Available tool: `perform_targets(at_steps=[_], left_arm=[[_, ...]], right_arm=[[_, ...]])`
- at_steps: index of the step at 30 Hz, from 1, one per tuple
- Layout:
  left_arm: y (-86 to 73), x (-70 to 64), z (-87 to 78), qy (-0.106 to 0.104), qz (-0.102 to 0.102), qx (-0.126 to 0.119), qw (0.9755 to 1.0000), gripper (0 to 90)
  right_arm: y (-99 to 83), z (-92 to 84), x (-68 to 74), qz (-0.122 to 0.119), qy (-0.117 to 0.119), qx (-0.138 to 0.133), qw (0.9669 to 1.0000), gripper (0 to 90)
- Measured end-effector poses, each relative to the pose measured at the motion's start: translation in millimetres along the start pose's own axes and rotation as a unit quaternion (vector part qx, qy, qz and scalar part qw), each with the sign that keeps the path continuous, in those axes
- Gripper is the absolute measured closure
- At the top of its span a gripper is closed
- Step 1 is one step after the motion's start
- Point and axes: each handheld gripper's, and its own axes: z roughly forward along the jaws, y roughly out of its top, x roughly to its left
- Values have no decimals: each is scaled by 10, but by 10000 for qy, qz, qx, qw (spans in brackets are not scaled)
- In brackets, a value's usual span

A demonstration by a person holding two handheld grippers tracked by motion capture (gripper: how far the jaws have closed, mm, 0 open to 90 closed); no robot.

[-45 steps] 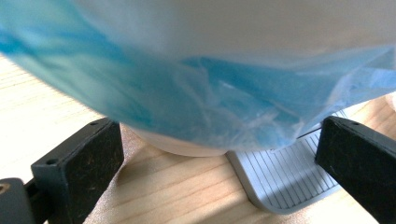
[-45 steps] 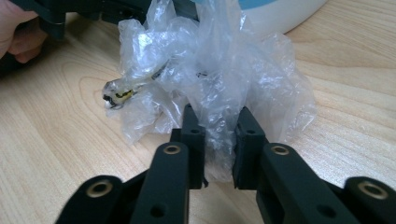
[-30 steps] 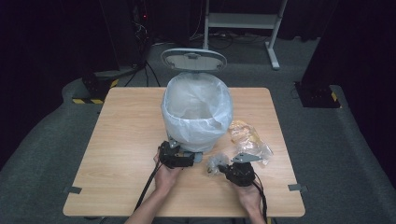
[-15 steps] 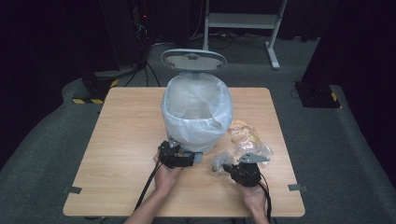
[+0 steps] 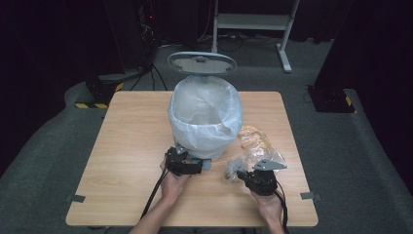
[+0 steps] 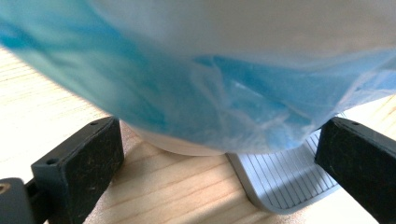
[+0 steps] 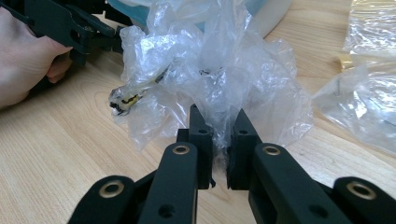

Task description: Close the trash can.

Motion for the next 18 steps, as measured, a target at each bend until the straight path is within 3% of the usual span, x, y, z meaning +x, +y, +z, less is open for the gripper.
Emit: perform_targets(at_steps=[18], left_arm=[[0,4,1,-39,-29,22,10000,12]], right_arm=[[45,-173,-55,84,-16,-151,9999,839]])
